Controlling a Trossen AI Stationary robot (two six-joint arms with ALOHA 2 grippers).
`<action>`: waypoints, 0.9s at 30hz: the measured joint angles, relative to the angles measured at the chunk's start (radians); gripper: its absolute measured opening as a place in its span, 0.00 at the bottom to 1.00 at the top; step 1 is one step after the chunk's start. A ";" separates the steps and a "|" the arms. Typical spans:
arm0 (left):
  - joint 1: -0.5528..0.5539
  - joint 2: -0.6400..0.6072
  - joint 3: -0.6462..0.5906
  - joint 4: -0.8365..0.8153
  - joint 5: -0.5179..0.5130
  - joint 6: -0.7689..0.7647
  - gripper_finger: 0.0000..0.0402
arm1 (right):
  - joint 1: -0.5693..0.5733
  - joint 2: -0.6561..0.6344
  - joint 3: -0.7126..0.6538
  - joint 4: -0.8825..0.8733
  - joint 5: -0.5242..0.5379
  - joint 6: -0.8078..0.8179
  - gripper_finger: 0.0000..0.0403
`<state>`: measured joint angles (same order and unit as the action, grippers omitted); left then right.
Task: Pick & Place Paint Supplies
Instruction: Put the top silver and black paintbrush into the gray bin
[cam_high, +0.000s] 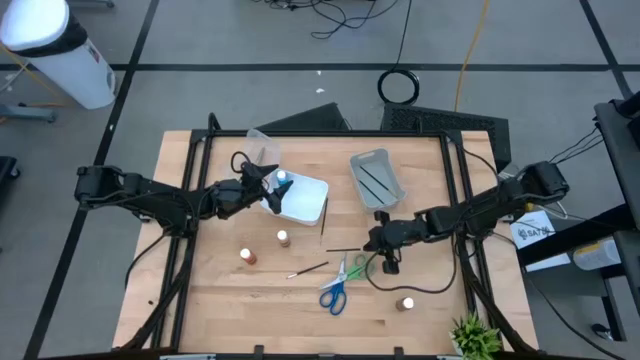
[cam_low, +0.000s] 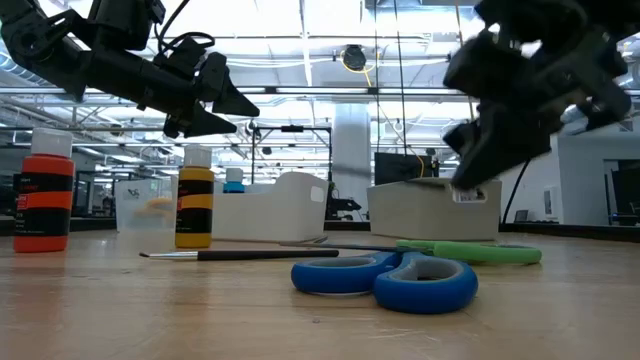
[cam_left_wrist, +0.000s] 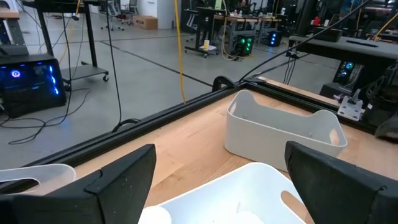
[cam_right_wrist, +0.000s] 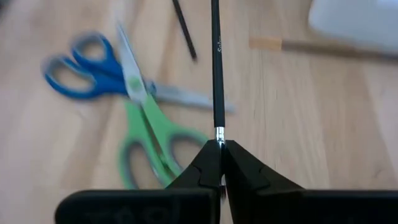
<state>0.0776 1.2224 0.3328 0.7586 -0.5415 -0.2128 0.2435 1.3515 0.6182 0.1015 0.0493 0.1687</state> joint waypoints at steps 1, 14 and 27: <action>0.000 0.000 0.000 0.000 0.000 0.000 0.90 | 0.004 -0.020 0.000 0.009 0.003 0.002 0.00; 0.000 0.000 0.000 0.000 0.000 -0.005 0.90 | -0.105 -0.284 0.002 -0.253 0.546 0.228 0.00; 0.000 0.000 0.000 0.000 0.000 -0.005 0.90 | -0.301 -0.296 -0.136 -0.175 0.476 0.257 0.03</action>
<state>0.0777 1.2228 0.3328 0.7589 -0.5415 -0.2176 -0.0572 1.0558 0.4817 -0.0739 0.5256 0.4259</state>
